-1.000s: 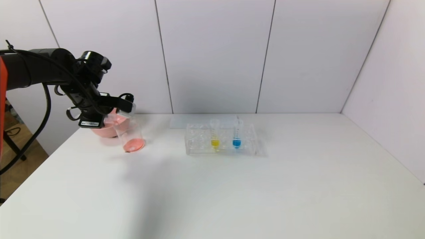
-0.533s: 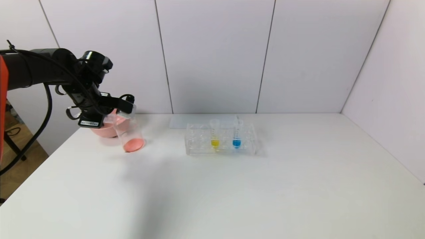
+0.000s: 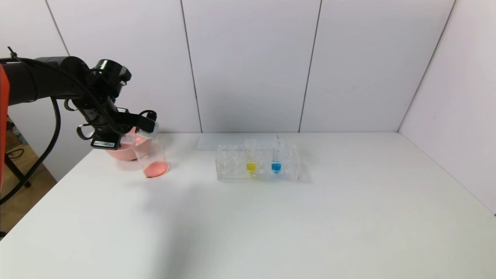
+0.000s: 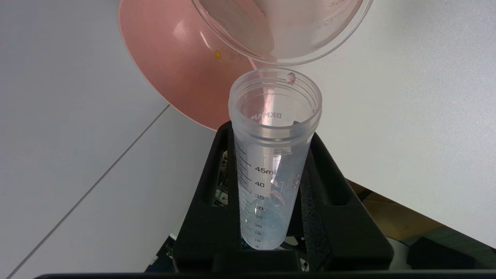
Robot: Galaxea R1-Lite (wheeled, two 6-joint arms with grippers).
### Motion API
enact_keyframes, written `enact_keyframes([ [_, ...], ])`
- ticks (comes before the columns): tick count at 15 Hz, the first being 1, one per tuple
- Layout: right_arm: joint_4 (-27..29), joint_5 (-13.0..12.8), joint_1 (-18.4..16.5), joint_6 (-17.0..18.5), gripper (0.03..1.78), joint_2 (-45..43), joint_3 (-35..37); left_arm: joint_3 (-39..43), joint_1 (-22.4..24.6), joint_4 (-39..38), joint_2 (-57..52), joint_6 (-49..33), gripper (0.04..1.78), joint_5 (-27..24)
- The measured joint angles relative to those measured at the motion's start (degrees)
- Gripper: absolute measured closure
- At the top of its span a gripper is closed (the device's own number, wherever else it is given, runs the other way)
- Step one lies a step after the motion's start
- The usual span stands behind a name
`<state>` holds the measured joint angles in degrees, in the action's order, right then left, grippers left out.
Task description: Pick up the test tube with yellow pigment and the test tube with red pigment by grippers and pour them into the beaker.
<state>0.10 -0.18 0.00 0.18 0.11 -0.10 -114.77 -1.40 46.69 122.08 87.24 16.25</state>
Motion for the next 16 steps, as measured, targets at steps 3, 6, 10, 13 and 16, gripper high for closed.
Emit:
enact_keyframes([
  [3, 0.0, 0.0, 0.0, 0.0, 0.11, 0.0, 0.0, 0.0, -0.05, -0.02, 0.0, 0.0, 1.37, 0.0],
  [6, 0.0, 0.0, 0.0, 0.0, 0.11, 0.0, 0.0, 0.0, -0.09, 0.06, -0.02, 0.0, 1.37, 0.0],
  [10, 0.0, 0.0, 0.0, 0.0, 0.11, 0.0, 0.0, 0.06, -0.09, 0.35, -0.35, 0.02, 1.37, -0.13],
  [13, 0.0, -0.02, 0.0, 0.0, 0.11, 0.0, 0.0, 0.09, -0.09, 0.11, -1.18, -0.3, 1.37, -0.96],
  [16, 0.0, 0.0, 0.0, 0.0, 0.11, 0.0, 0.0, 0.04, 0.37, -0.83, -2.73, -1.68, 1.37, -4.66],
])
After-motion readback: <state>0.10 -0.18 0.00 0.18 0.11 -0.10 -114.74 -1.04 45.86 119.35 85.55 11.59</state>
